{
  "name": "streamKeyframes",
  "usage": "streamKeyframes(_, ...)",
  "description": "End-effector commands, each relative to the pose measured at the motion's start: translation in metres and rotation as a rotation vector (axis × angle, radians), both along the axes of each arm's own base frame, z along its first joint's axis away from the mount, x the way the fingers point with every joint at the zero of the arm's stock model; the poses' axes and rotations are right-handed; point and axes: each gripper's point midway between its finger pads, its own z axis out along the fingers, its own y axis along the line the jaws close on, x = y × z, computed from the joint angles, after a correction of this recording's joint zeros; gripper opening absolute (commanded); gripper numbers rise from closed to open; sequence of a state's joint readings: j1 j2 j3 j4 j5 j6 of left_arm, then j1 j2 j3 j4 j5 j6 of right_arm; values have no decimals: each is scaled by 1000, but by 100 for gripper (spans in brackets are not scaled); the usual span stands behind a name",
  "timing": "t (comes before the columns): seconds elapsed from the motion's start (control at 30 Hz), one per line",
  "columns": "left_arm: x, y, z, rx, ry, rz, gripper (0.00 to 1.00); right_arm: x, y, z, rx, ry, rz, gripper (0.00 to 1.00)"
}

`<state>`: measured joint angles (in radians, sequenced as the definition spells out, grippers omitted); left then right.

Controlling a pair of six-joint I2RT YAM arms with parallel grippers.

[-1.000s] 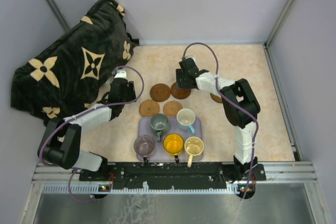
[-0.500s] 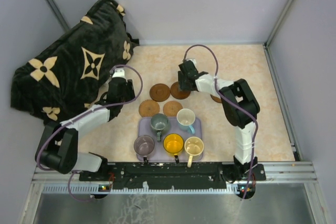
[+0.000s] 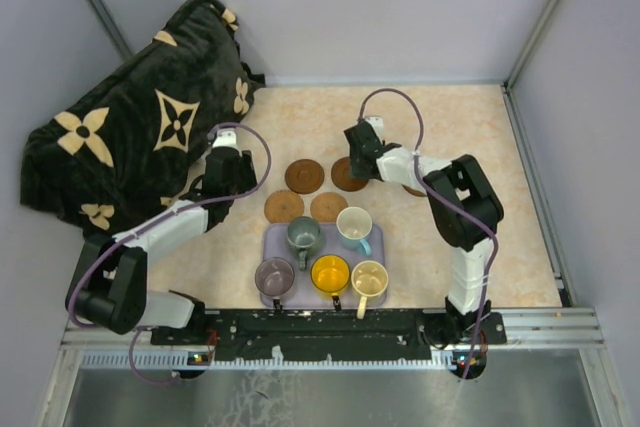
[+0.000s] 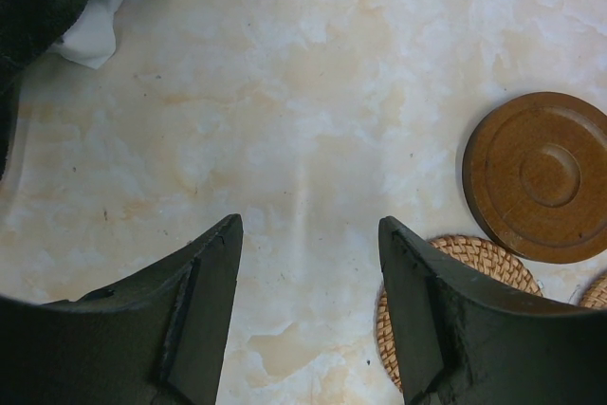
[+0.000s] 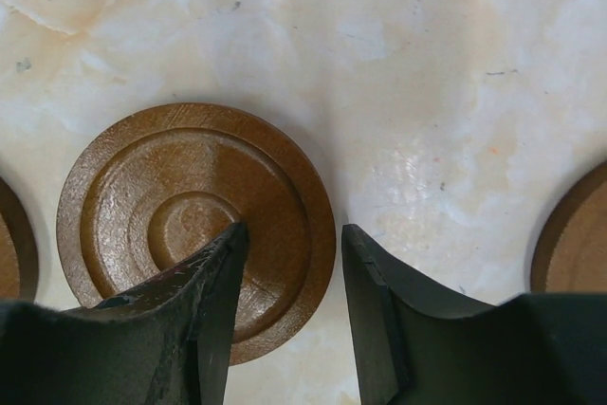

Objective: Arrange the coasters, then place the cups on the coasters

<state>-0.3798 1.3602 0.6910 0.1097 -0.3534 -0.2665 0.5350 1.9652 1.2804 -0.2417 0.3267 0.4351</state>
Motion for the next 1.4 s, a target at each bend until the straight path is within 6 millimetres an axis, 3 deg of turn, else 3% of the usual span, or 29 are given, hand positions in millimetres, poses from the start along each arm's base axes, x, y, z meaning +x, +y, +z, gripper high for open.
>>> streamKeyframes(0.0,-2,-2,5,-15,-13,-1,66,-31,-38,-15,-166,87,-49,45)
streamKeyframes(0.57,0,-3,1,-15,-2,-5,66,-49,-92,-21,-162,120,-207,42)
streamKeyframes(1.37,-1,-2,-1,-10,4,-1,66,-41,-142,-19,-204,130,-312,42)
